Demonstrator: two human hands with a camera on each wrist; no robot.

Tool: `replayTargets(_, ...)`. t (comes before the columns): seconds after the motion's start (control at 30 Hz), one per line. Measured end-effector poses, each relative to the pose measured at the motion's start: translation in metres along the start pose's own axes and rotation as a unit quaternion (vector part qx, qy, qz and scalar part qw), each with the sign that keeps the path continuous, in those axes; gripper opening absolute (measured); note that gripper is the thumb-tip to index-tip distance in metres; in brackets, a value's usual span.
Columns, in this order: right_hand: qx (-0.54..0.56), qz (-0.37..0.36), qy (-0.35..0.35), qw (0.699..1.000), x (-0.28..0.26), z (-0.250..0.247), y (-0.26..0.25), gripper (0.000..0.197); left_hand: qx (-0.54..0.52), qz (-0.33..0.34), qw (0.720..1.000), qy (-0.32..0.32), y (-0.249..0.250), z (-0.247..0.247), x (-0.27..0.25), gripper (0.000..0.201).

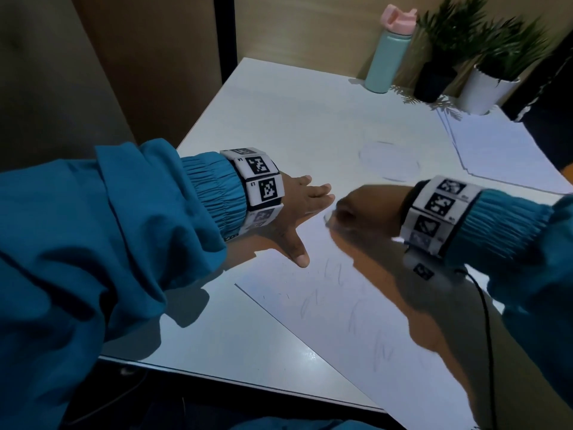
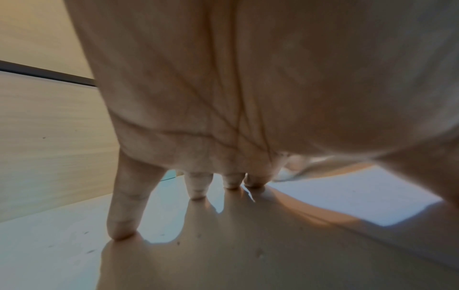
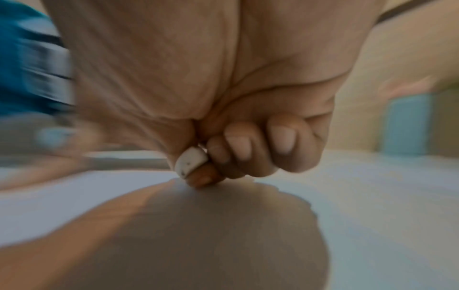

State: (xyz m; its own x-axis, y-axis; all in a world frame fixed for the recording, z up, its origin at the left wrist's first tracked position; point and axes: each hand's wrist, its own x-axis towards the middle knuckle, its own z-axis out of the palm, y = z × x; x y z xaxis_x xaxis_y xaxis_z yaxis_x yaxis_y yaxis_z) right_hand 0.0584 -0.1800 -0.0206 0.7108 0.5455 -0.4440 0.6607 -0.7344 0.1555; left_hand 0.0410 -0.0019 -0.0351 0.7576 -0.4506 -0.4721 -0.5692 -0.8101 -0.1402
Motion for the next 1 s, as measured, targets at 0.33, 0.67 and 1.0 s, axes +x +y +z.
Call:
replayTargets(0.33,0.01,-0.017,0.016,1.0,-0.012,0.008,0.003,0.035,0.0,-0.004,1.0,0.0,0.002,-0.001,-0.001,0.131)
replayTargets(0.67,0.032,-0.051,0.017,0.998,-0.025,0.009,-0.016,0.038,0.007,-0.002,1.0,0.006,0.0,0.001,0.002,0.134)
replayTargets(1.0,0.059,0.094,0.061,0.992,-0.018,0.012,0.051,0.038,0.035,-0.04,0.998,0.029,-0.003,-0.008,-0.003,0.126)
